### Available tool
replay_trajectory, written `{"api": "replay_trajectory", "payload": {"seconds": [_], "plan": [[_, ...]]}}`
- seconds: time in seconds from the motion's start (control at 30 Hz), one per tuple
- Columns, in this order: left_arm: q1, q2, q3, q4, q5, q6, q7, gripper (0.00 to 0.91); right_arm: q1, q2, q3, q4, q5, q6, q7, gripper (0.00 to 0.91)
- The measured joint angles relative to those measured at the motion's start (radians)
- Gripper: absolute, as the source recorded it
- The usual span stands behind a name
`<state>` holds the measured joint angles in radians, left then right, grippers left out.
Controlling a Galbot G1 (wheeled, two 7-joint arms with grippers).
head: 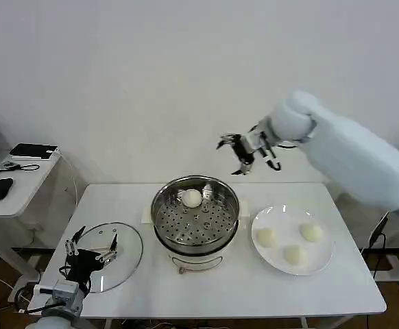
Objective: Take steamed baozi put them in steamer then cover it.
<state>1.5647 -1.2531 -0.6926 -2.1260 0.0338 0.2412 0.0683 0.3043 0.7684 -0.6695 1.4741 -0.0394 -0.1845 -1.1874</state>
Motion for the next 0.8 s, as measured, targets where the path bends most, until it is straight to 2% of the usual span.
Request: {"api": "replay_trajectory", "payload": {"seconds": [0.17, 0.37, 0.6, 0.8], "plan": [[0.013, 0.001, 0.0, -0.012, -0.005, 0.001, 0.0, 0.907, -0.026, -0.085, 0.003, 0.017, 0.018, -0.099, -0.059, 0.907], [0.031, -0.008, 0.001, -0.027, -0.001, 0.005, -0.001, 0.907, -0.111, -0.147, 0.036, 0.033, 0.009, -0.186, -0.092, 0.907], [0.051, -0.005, 0.004, -0.028, 0.003, 0.011, 0.0, 0.907, -0.256, -0.165, 0.098, 0.034, -0.012, -0.242, -0.102, 0.907], [0.056, -0.006, 0.004, -0.019, 0.005, 0.01, 0.0, 0.907, -0.362, -0.144, 0.141, 0.005, -0.043, -0.256, -0.1, 0.907]]}}
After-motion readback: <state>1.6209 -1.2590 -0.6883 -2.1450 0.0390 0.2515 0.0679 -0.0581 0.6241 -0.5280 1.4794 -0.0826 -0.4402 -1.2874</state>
